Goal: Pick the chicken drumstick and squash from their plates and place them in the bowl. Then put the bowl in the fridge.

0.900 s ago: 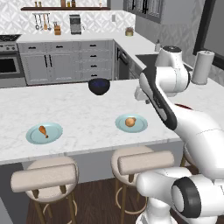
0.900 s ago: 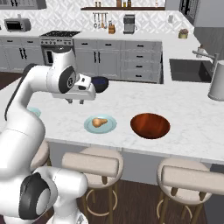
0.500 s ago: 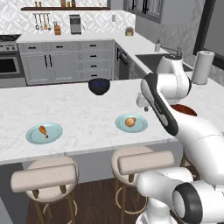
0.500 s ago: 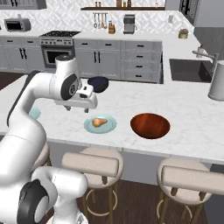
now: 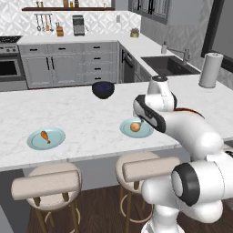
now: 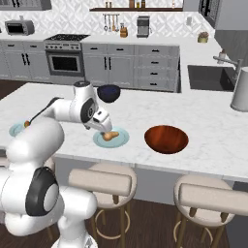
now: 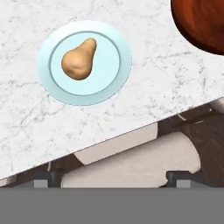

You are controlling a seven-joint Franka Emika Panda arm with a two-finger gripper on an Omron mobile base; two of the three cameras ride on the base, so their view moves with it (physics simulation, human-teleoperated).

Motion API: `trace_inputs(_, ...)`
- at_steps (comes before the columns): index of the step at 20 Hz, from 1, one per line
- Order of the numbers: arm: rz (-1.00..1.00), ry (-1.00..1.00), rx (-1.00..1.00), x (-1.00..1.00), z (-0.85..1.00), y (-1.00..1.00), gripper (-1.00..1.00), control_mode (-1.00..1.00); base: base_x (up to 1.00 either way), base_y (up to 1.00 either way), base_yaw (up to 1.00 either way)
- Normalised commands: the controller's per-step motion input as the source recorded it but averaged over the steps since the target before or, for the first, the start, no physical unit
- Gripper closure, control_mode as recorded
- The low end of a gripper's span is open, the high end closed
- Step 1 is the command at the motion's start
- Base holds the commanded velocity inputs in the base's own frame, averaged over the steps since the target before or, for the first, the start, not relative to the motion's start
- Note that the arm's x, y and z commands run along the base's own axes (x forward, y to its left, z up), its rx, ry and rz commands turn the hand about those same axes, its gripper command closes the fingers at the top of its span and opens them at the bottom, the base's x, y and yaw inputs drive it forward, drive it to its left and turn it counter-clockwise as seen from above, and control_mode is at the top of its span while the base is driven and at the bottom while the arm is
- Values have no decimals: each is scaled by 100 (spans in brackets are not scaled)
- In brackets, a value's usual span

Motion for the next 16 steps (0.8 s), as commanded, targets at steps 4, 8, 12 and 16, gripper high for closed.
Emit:
trace_inputs(4, -22, 4, 10, 100, -73, 7, -100, -100, 0, 0, 0)
trace_inputs(8, -13, 1, 10, 73, -46, -2, -100, -100, 0, 0, 0)
trace_inputs(12, -10, 6, 0, 59, -29, 0, -100, -100, 0, 0, 0)
trace_inputs(16, -9, 5, 0, 34, -31, 1, -100, -100, 0, 0, 0)
